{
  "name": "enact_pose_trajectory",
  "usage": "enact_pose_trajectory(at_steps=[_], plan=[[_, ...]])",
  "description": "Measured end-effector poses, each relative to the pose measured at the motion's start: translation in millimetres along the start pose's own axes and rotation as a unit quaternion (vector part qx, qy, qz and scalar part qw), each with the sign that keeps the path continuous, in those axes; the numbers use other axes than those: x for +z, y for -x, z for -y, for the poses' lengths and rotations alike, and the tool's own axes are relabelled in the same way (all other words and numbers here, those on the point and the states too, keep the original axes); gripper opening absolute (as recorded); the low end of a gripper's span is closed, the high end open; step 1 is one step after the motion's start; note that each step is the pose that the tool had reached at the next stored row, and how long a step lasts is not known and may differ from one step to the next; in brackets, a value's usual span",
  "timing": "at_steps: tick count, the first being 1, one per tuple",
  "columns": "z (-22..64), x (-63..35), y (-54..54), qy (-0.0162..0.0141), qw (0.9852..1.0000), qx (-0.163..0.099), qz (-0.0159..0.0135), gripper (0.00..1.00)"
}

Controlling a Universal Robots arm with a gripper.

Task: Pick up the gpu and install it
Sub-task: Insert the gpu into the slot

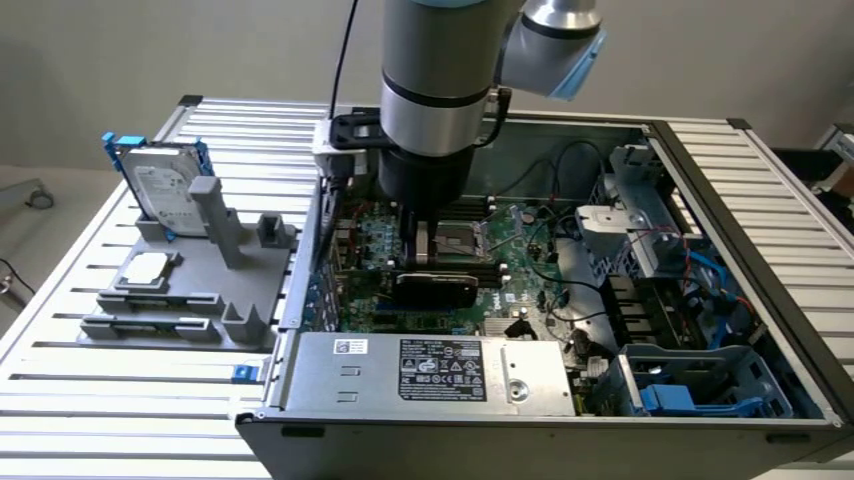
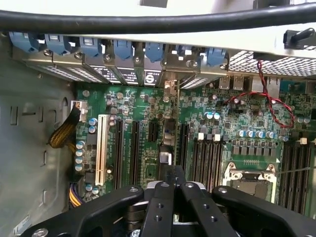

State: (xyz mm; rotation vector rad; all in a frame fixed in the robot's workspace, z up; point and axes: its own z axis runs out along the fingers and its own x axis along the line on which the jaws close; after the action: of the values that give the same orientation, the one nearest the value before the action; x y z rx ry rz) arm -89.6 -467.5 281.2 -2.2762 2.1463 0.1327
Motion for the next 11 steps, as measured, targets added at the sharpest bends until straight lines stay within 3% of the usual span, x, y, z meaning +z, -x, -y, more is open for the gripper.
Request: enact_pose_trajectory(at_steps=[11], plan=[[1.0, 7.8, 6.6, -0.0001, 1.0000, 0.000, 0.0001, 0.11]])
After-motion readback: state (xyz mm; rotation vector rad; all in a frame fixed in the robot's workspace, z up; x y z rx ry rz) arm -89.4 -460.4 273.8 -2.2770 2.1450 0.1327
